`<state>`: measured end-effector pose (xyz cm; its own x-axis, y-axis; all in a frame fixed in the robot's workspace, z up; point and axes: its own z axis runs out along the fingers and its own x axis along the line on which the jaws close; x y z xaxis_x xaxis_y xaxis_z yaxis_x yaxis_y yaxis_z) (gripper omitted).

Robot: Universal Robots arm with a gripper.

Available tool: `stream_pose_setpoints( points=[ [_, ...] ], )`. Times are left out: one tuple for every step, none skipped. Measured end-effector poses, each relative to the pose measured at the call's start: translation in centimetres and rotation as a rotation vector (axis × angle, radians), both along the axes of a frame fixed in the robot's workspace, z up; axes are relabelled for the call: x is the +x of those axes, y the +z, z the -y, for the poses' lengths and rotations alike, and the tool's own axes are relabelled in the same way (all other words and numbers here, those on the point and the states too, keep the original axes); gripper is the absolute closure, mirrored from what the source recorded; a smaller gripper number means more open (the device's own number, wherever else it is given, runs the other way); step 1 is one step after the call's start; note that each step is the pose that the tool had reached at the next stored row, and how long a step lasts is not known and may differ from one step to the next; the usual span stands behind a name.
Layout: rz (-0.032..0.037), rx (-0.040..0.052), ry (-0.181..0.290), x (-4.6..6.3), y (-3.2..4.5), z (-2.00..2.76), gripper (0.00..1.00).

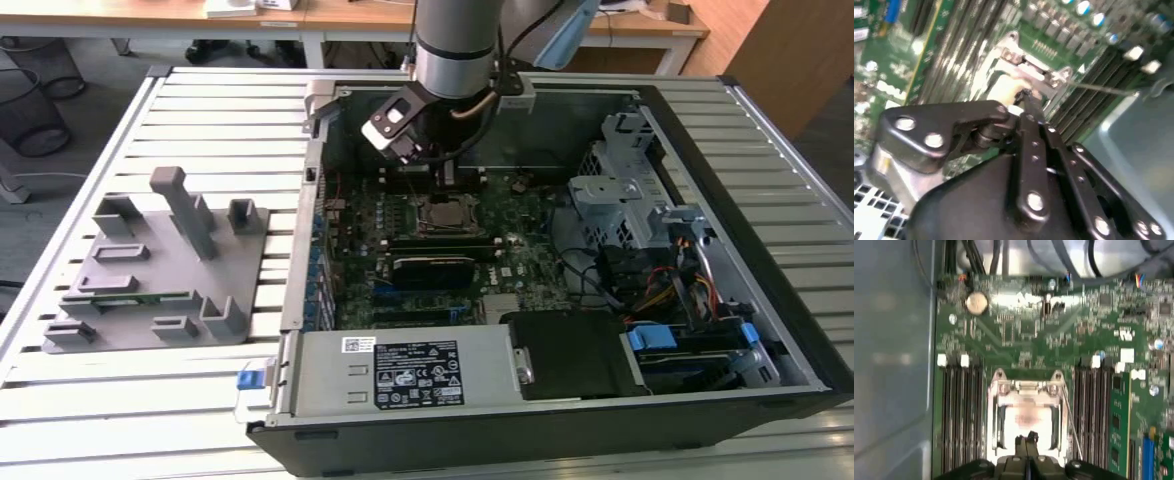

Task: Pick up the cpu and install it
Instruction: 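Install the first cpu locking lever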

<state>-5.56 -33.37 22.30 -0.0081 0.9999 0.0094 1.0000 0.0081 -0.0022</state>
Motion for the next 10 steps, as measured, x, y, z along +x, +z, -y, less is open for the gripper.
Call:
stream_pose_setpoints(
  points=[
    [0.0006,-0.0001,0.000,-0.2,0.02,0.00,0.89],
    [0.0006,-0.0003,0.000,-0.2,0.06,0.00,0.89],
    [0.0007,0.0000,0.000,-0.2,0.17,0.00,0.89],
    [0.0008,0.0000,0.000,-0.2,0.37,0.00,0.89],
    [0.0008,0.0000,0.000,-0.2,0.66,0.00,0.89],
    [0.0008,0.0000,0.000,-0.2,1.01,0.00,0.89],
    [0.0009,0.0002,0.000,-0.2,1.43,0.00,0.89],
    [0.0008,0.0000,0.000,-0.2,1.90,0.00,0.89],
    [0.0008,0.0001,0.000,-0.2,2.35,0.00,0.89],
    [0.0007,-0.0001,0.000,-0.2,2.80,0.00,0.89]
  ],
)
